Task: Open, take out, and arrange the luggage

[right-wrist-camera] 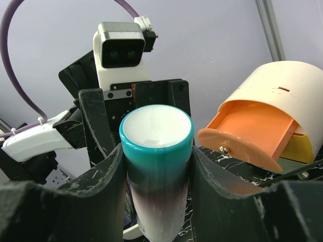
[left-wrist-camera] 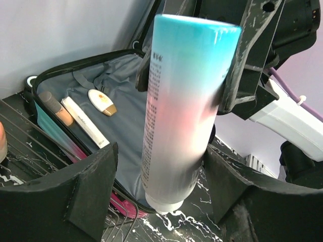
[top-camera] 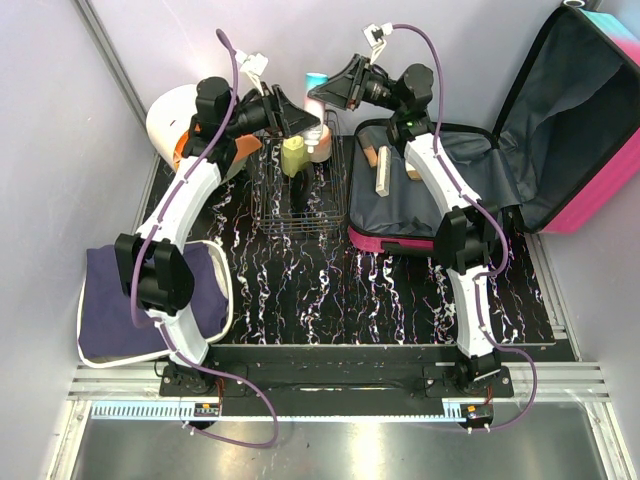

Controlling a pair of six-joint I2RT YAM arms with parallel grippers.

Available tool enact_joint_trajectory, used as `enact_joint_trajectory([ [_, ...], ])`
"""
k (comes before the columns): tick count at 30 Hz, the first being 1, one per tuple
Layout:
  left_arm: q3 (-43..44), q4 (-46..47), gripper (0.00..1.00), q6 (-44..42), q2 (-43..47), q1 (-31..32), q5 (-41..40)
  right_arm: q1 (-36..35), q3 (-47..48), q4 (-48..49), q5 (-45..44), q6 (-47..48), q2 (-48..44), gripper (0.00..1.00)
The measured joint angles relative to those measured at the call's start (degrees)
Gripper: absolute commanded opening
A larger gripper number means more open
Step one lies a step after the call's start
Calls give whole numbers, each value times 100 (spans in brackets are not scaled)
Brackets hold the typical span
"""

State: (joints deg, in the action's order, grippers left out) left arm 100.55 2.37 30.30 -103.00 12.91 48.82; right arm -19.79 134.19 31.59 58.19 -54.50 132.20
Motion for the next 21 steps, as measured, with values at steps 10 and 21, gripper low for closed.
enact_joint_trajectory([
  [10, 68, 212, 56, 238, 15, 20, -87, -50, 81, -13, 4, 20, 48, 0],
  [21, 63, 251, 0, 289, 20, 11, -131, -68, 210, -131, -11, -2, 164, 0],
])
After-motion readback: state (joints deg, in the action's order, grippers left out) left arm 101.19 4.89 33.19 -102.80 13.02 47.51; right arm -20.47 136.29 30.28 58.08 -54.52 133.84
